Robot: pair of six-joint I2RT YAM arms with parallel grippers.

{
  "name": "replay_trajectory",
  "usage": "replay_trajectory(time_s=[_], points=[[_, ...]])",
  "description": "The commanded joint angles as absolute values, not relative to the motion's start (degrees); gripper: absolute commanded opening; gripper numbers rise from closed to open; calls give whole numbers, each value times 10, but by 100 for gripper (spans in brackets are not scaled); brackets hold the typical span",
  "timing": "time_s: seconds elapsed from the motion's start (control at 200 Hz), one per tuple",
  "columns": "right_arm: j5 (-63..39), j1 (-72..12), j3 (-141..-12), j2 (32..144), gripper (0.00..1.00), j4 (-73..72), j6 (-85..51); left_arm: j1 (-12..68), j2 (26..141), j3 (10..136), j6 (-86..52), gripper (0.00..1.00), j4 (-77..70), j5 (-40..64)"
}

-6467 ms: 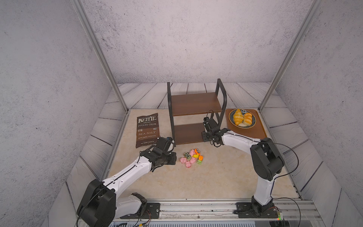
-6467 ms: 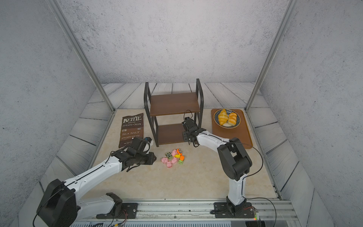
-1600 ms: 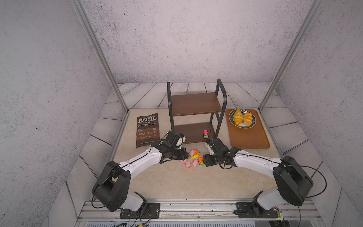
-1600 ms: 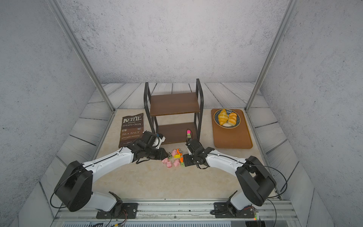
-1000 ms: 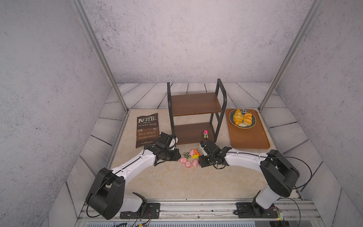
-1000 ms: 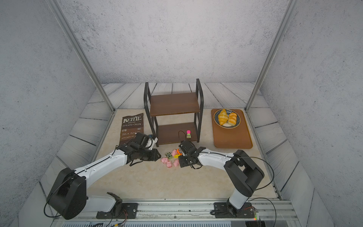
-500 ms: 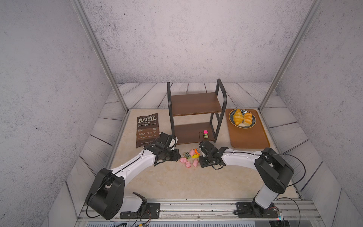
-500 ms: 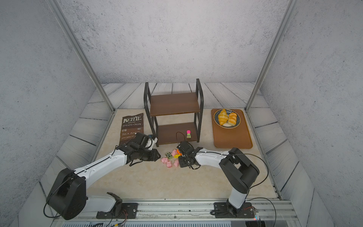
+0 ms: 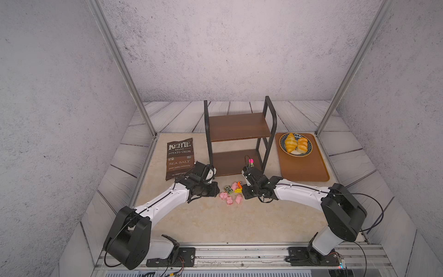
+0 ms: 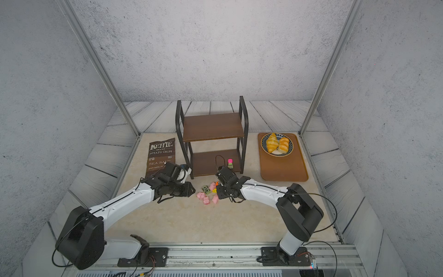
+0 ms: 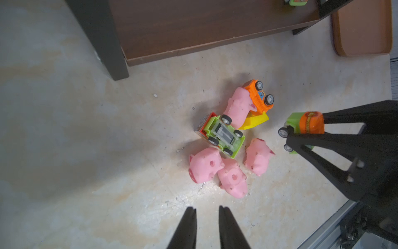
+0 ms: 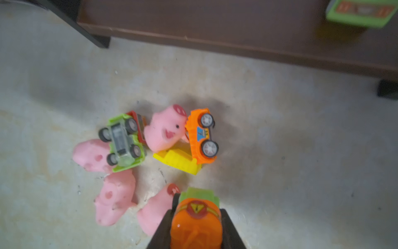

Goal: Organize plastic toys on shelves
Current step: Pick up the plastic toy at the center of the board, then place the plastic toy on the shelf.

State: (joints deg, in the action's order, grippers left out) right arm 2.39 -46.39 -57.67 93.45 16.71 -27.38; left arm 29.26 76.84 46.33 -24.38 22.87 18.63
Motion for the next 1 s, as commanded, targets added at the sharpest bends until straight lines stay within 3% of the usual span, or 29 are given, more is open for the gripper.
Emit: replay_trajectory(time_s=[0.0,0.47,0.996], points=[[59,-456,-621,932,22,183,-246,287,755,456,-237,24,237,180],[76,-401,-753,1037,22,189,-203,287,761,458,-238,24,238,182],[67,-376,-798,1106,22,161,-197,285,769,461,-234,24,237,180]])
